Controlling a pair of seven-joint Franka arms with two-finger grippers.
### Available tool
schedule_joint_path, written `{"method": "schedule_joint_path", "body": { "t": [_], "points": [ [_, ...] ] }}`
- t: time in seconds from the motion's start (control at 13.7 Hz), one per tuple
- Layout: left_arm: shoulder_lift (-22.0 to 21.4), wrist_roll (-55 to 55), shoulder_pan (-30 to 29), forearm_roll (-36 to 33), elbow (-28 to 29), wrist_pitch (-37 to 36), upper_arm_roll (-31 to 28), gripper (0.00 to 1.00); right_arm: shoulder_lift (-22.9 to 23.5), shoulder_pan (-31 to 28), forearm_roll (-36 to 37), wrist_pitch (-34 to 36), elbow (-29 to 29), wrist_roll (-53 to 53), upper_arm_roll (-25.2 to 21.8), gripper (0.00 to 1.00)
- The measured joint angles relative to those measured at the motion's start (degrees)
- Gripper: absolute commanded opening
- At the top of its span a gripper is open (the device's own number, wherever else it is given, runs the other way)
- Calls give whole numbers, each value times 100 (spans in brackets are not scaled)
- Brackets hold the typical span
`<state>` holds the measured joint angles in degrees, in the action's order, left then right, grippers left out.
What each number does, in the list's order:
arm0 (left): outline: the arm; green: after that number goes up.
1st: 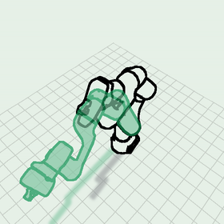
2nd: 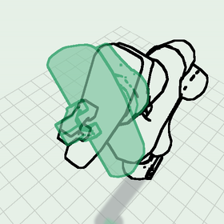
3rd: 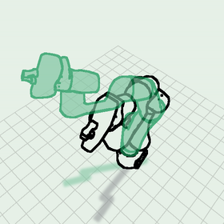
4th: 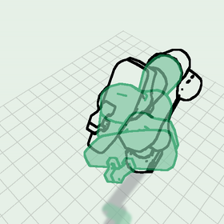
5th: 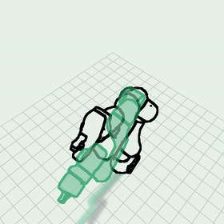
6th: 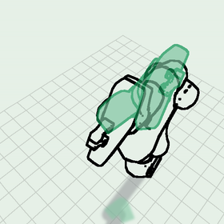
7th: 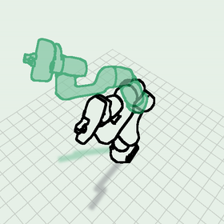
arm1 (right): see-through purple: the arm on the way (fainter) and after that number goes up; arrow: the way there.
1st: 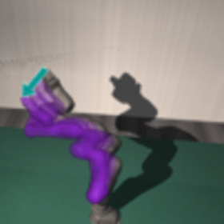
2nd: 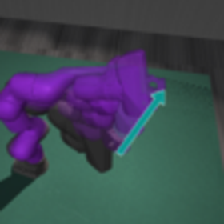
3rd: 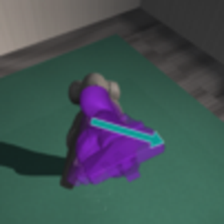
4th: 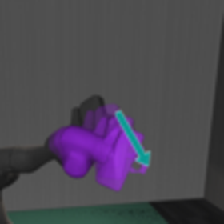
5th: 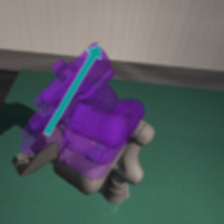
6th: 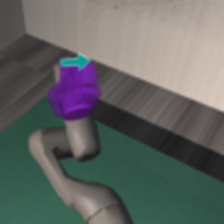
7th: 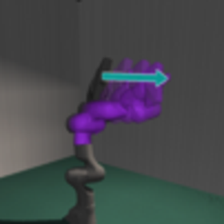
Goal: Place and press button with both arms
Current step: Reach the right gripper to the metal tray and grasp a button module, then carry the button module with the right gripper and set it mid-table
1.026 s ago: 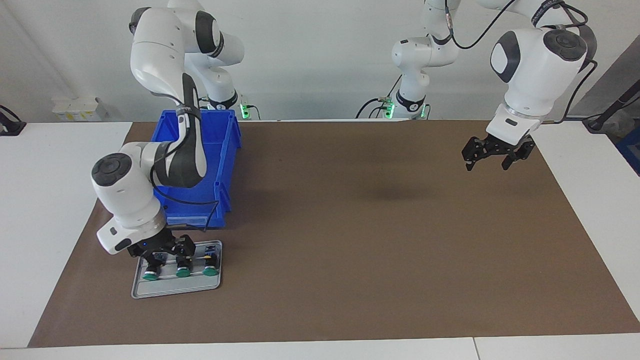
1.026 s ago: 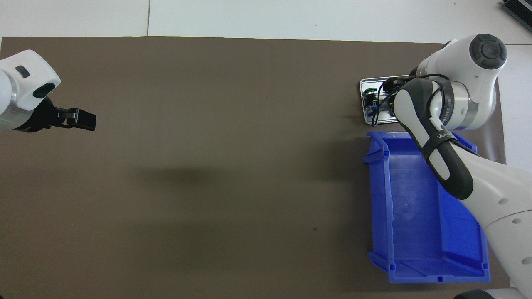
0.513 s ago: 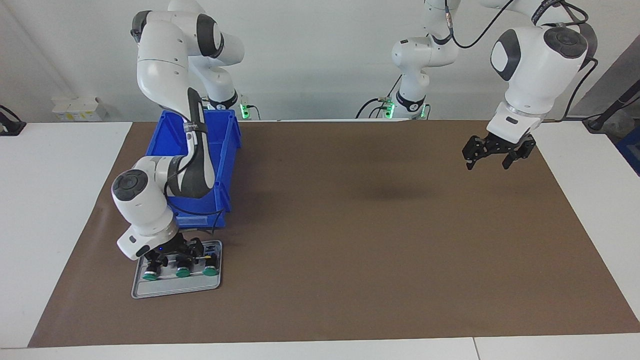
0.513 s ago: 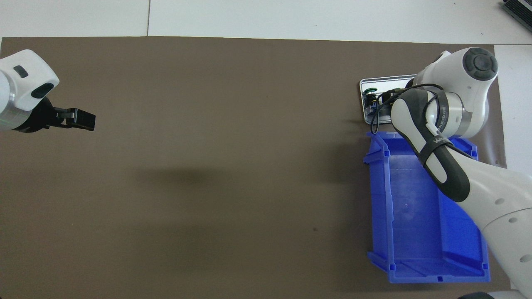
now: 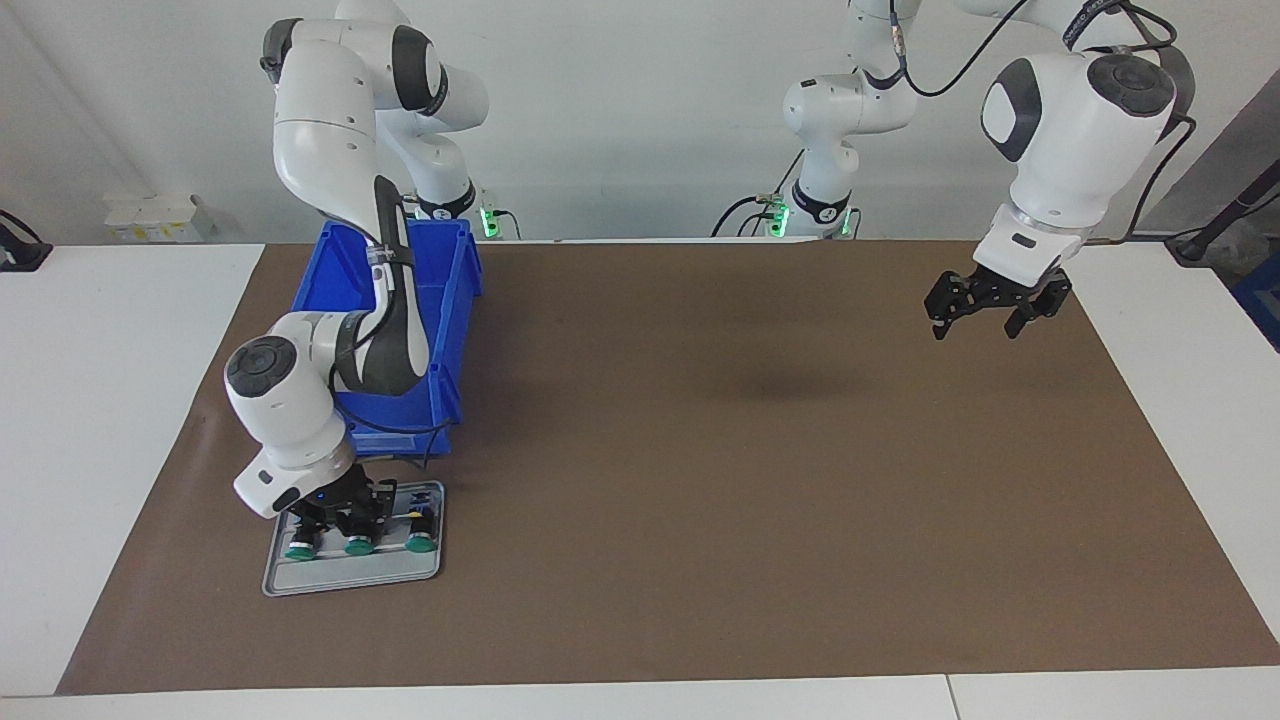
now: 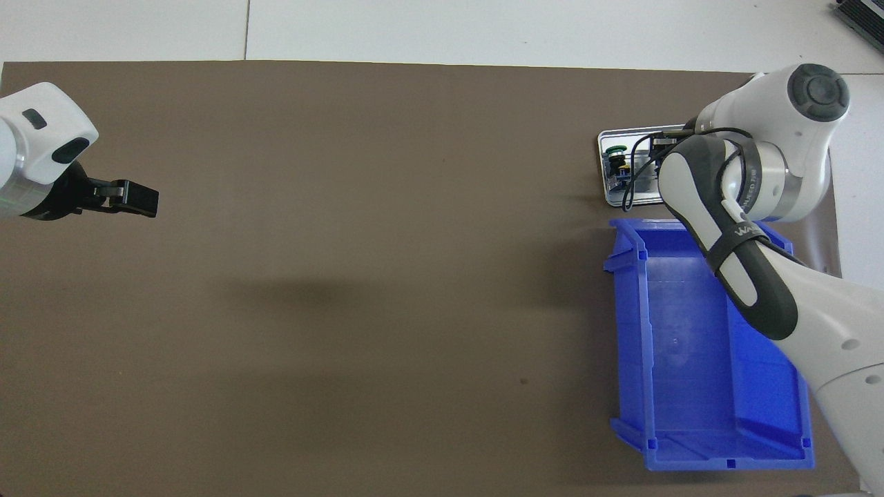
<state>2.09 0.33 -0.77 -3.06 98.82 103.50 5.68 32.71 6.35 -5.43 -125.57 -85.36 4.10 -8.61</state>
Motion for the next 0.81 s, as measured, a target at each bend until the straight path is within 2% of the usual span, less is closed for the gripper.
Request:
{"method": "schedule_joint_path", "body": {
  "t": [0.15,0.37,0.66,0.81],
  "points": [
    [-2,0,0,0,0,0,0,100,-136,58,-16,651,526,1342,8,0],
    [-3,0,0,0,0,0,0,100,-391,429,-24,896,726,3828,23,0],
    [-13,0,0,0,0,0,0,100,-625,1404,38,1136,731,7504,53,0],
    [-23,0,0,0,0,0,0,100,-632,1987,126,1204,675,8895,58,0]
  ]
}}
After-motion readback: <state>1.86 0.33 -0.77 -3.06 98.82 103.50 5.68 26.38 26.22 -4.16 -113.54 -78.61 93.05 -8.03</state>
